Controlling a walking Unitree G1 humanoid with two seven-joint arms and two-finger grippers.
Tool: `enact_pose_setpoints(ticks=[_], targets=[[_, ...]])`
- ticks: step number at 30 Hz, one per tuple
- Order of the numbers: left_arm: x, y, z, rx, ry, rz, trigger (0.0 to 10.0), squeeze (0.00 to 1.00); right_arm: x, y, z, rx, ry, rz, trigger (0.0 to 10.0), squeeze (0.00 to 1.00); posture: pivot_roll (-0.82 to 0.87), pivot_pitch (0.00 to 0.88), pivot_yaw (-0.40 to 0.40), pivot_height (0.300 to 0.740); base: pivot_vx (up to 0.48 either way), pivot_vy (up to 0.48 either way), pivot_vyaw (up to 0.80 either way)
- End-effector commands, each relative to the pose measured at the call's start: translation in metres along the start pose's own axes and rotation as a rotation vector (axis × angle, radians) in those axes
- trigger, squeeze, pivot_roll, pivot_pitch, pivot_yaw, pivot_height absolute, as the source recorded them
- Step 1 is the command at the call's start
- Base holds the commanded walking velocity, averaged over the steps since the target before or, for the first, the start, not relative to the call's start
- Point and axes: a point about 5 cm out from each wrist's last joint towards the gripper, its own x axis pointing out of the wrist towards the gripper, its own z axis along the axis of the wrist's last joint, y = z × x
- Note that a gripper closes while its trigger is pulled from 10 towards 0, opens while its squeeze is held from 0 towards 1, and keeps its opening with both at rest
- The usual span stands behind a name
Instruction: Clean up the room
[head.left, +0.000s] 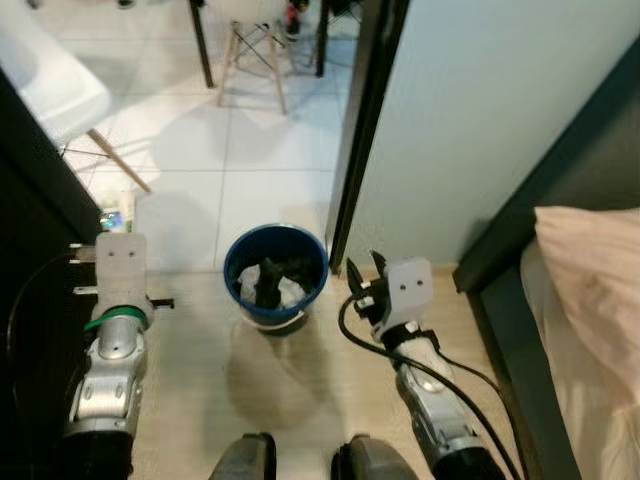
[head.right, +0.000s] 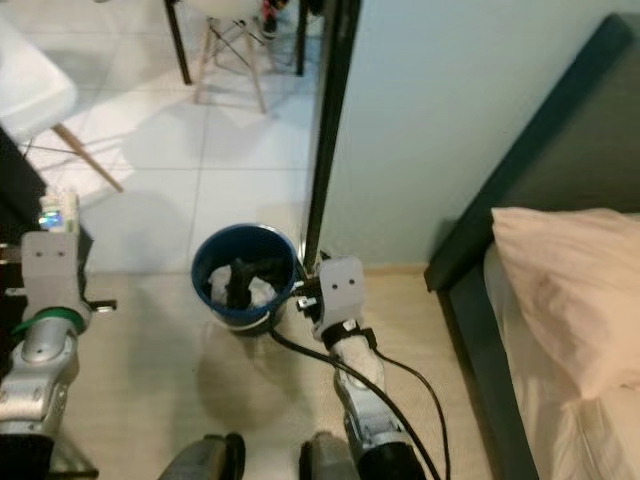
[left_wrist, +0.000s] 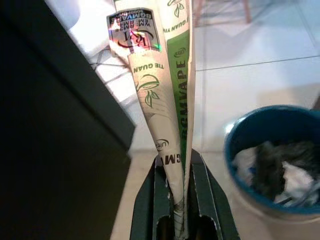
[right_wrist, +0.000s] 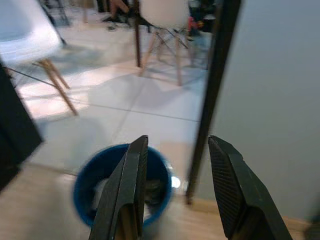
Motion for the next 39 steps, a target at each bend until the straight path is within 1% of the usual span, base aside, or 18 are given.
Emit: enact_pose_setpoints(ticks=[1, 8, 16, 21, 24, 25, 26, 27, 28, 31, 33, 36, 37, 38, 39], targets=[[-0.001, 0.004, -0.008, 0.019, 0.023, 0.01, 10.0, 0.0, -0.001, 0.003, -0.003, 0.011, 0.014, 0.001, 10.0, 0.0, -0.02, 0.068, 0.033, 0.707, 0.48, 0.0, 0.0], [0.0, 0.004, -0.008, 0.019, 0.023, 0.008, 10.0, 0.0, -0.001, 0.003, -0.003, 0.012, 0.014, 0.001, 10.0, 0.0, -0.02, 0.064, 0.032, 0.707, 0.477, 0.0, 0.0], [0.0, 0.002, -0.009, 0.015, 0.022, 0.0, 10.0, 0.0, -0.002, 0.003, -0.003, 0.011, 0.014, 0.002, 10.0, 0.0, -0.02, 0.063, 0.031, 0.707, 0.323, 0.0, 0.0], [-0.001, -0.004, -0.008, -0.009, 0.019, -0.053, 10.0, 0.0, -0.003, 0.003, -0.004, 0.011, 0.018, 0.001, 10.0, 0.0, -0.02, 0.065, 0.032, 0.707, 0.0, 0.0, 0.0], [-0.006, -0.015, -0.008, -0.03, 0.018, -0.145, 10.0, 0.0, -0.004, 0.003, -0.005, 0.012, 0.021, 0.001, 10.0, 0.0, -0.02, 0.069, 0.033, 0.707, 0.0, 0.0, 0.0], [-0.006, -0.015, -0.008, -0.03, 0.018, -0.145, 10.0, 0.0, -0.004, 0.003, -0.005, 0.012, 0.021, 0.001, 10.0, 0.0, -0.02, 0.069, 0.033, 0.707, 0.0, 0.0, 0.0], [-0.008, -0.02, -0.007, -0.039, 0.017, -0.179, 10.0, 0.0, -0.004, 0.003, -0.005, 0.012, 0.021, 0.001, 10.0, 0.0, -0.02, 0.071, 0.034, 0.707, 0.0, 0.0, 0.0], [-0.008, -0.02, -0.007, -0.039, 0.017, -0.179, 10.0, 0.0, -0.004, 0.003, -0.005, 0.012, 0.021, 0.001, 10.0, 0.0, -0.02, 0.071, 0.034, 0.707, 0.0, 0.0, 0.0], [-0.011, -0.026, -0.007, -0.053, 0.017, -0.223, 10.0, 0.0, -0.004, 0.003, -0.005, 0.014, 0.022, 0.0, 10.0, 0.0, -0.02, 0.072, 0.035, 0.707, 0.0, 0.0, 0.0], [-0.013, -0.029, -0.007, -0.062, 0.017, -0.251, 10.0, 0.0, -0.004, 0.003, -0.005, 0.014, 0.021, 0.0, 10.0, 0.0, -0.02, 0.072, 0.035, 0.707, 0.0, 0.0, 0.0], [-0.019, -0.046, -0.007, -0.094, 0.032, -0.39, 10.0, 0.0, -0.004, 0.004, -0.005, 0.018, 0.022, 0.001, 10.0, 0.0, -0.02, 0.075, 0.034, 0.707, 0.0, 0.0, 0.0], [-0.019, -0.046, -0.007, -0.094, 0.032, -0.39, 10.0, 0.0, -0.004, 0.004, -0.005, 0.018, 0.022, 0.001, 10.0, 0.0, -0.02, 0.075, 0.034, 0.707, 0.0, 0.0, 0.0], [-0.018, -0.053, -0.008, -0.089, 0.043, -0.445, 10.0, 0.0, -0.004, 0.005, -0.005, 0.021, 0.021, 0.002, 10.0, 0.0, -0.02, 0.087, 0.03, 0.707, 0.0, 0.0, 0.0], [-0.014, -0.06, -0.009, -0.076, 0.062, -0.488, 10.0, 0.0, -0.004, 0.006, -0.004, 0.024, 0.018, 0.006, 10.0, 0.0, -0.03, 0.104, 0.029, 0.707, 0.0, 0.0, 0.0], [-0.009, -0.065, -0.01, -0.061, 0.083, -0.51, 10.0, 0.0, -0.004, 0.007, -0.003, 0.027, 0.014, 0.009, 10.0, 0.0, -0.03, 0.118, 0.029, 0.707, 0.0, 0.0, 0.0]])
